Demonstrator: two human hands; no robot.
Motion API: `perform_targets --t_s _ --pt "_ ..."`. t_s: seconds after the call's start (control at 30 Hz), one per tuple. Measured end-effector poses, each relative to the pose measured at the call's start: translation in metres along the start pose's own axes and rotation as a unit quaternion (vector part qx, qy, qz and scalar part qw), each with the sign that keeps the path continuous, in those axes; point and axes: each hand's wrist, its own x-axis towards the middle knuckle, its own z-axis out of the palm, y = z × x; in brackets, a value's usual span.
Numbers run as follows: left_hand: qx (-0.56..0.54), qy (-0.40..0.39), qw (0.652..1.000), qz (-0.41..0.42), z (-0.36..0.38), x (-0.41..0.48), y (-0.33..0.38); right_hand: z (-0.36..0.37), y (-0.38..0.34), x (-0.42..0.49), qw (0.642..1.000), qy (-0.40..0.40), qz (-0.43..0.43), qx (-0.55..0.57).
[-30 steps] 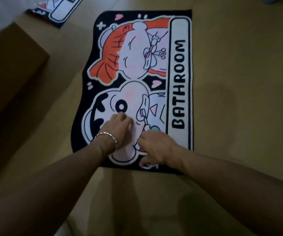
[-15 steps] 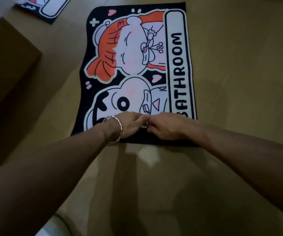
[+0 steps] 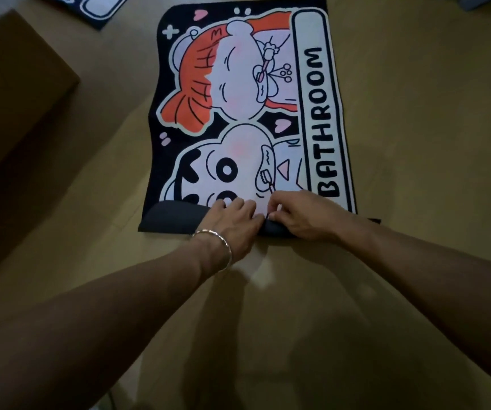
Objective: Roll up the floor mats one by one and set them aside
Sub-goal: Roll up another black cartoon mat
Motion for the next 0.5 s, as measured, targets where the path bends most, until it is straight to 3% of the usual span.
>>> perform_targets --t_s 0.17,0.3,0.5 --pt "-0.061 -0.02 0.998 -0.018 -0.005 0.005 -0.002 -0.004 0.005 -0.007 0.998 0.018 -0.052 -0.038" --pt "-0.055 0.015 0.996 -0.063 -0.003 0.0 -0.004 -0.007 0.002 -0.008 0.991 0.003 -0.075 -0.111" --pt "-0.019 -0.015 0.996 -0.08 -0.005 -0.003 -0.005 0.009 -0.02 -0.008 0.995 0.008 -0.006 -0.099"
